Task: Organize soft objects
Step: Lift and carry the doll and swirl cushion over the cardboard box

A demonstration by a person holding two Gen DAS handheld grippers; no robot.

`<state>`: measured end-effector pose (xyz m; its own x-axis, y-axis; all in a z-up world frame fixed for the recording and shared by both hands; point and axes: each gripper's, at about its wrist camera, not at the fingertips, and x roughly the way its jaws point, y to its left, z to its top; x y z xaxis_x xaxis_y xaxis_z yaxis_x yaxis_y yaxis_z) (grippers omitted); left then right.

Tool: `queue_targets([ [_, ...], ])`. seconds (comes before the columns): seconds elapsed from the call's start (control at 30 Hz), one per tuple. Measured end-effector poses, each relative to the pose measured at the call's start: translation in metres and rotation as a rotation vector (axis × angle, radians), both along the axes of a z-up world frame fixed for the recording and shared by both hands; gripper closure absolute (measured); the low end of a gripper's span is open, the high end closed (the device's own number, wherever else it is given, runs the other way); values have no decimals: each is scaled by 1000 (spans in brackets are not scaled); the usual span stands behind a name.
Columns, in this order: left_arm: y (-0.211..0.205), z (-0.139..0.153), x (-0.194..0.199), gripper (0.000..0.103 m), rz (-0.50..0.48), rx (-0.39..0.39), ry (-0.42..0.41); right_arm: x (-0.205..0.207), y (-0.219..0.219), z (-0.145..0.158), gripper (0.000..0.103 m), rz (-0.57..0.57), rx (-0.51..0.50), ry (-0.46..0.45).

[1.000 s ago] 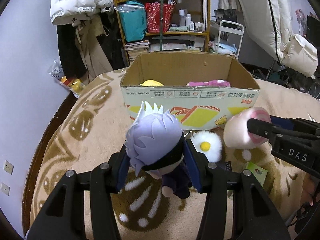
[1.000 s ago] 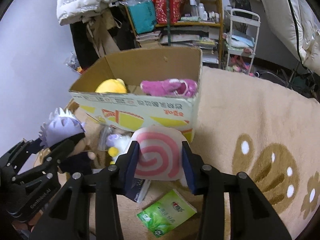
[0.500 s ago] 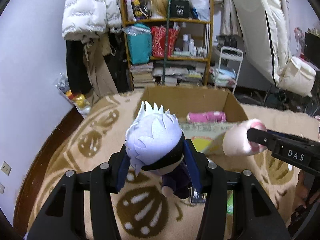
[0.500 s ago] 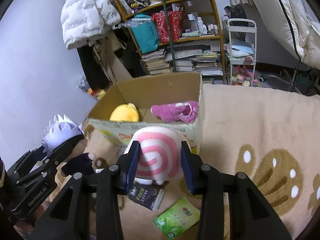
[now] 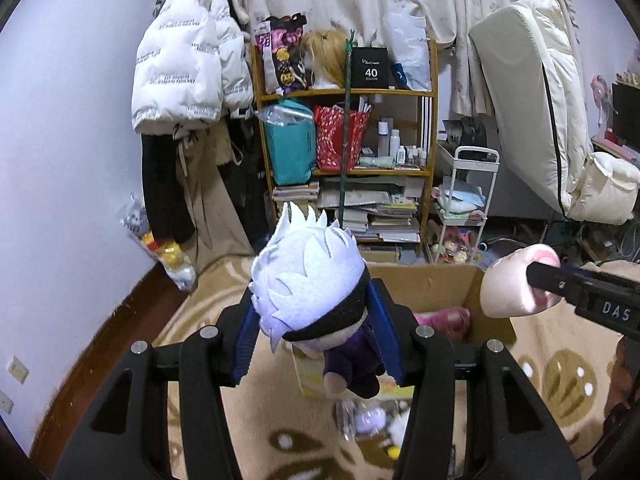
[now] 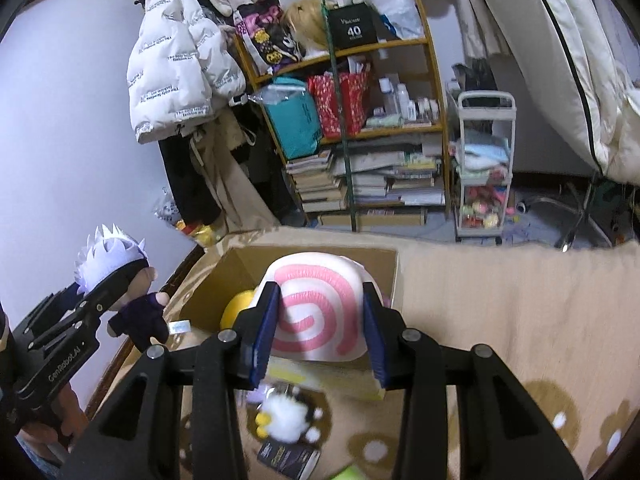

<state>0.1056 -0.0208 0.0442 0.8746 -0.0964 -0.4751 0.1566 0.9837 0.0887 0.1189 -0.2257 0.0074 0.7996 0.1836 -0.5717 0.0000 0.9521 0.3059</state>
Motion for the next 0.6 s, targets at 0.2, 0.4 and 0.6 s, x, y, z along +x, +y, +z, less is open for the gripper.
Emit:
queue_targets([
  [0.2,-9,-1,29,52,-18,-2,-10,24,-3,2,61,19,-39,-34],
  [0.4,-19,-22,54,52,-38,-20,25,47,3,-17,60,49,-19,-32],
  [0.6,-25,-48,71,52,-49,-26,84,59,16,-40,60,81,-64,-9],
])
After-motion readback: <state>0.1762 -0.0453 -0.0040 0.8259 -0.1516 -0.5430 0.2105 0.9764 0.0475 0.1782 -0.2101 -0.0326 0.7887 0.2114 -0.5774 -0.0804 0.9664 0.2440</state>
